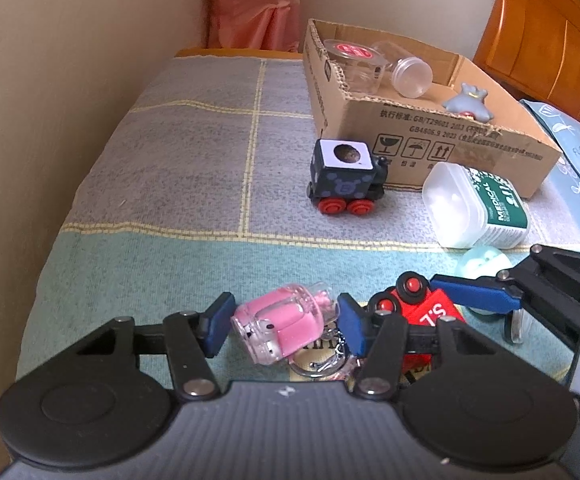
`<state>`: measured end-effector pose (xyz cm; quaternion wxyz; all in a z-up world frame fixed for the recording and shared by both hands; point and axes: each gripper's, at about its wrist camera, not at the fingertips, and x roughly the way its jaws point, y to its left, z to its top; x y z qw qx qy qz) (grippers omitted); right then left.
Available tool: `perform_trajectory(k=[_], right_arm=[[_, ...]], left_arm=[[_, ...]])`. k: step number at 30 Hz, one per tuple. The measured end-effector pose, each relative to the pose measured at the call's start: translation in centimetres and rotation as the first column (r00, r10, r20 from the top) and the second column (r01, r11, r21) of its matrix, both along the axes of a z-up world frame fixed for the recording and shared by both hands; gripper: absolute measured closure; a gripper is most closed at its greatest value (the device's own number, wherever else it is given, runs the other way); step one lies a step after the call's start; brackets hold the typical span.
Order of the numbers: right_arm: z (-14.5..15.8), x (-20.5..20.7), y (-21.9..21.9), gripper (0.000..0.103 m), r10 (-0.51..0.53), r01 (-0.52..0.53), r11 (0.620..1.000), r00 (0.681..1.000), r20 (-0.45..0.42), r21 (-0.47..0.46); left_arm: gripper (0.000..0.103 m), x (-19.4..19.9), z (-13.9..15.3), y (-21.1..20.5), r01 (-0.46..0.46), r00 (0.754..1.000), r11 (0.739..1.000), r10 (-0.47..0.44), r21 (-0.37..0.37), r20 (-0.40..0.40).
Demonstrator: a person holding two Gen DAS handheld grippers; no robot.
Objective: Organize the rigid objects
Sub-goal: 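Grasp the red S.L toy train with right tool while left tool grasps pink keychain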
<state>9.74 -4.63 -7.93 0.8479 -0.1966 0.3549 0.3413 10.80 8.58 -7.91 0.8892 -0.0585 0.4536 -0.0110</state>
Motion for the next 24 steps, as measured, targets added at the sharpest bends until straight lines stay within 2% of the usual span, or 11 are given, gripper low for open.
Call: perform_trajectory(k=[1,2,3,5,13,20,24], right_arm=[[0.1,0.0,-0.2,0.036,-0.004,0.004,1.000,1.000,0.001,0.003],[0.2,0.1,-0.4,0.045,-0.013,0.013,1.000,1.000,0.002,0.006],[0.3,0.2,-0.6,0.048,-0.014,0.014,1.000,1.000,-0.014,0.015],[0.3,0.2,-1.3,0.048,-0.021,0.022,0.999,0.999,-0.047,0.035],[0.6,-1.4,-3.6,0.048,-0.045,0.046,0.999,0.997,-0.067,0.020],[0.8,-2.8,-5.6,0.048,-0.065,0.067,0.998,0.993,-0.099,0.018],[0.7,-3.1,-5.8,0.047,-0.077,0.079,0.997,0.992,-0.097,0.017]], left_arm=[[0.048,0.0,0.0,0.0,0.003,1.000,1.000,-0.003,0.003,0.003],[0.048,0.0,0.0,0.1,0.006,1.000,1.000,-0.006,0.002,0.004],[0.048,-0.1,0.0,0.1,0.008,1.000,1.000,-0.008,0.004,0.005],[0.048,-0.1,0.0,0.2,0.012,1.000,1.000,-0.012,0.015,0.011],[0.048,-0.3,-0.1,1.1,0.008,1.000,0.998,-0.008,0.065,0.012],[0.048,-1.0,-0.1,1.5,0.056,0.998,0.997,-0.057,0.058,0.011],[0.046,-1.2,0.0,1.5,0.014,1.000,0.999,-0.014,0.043,0.004]])
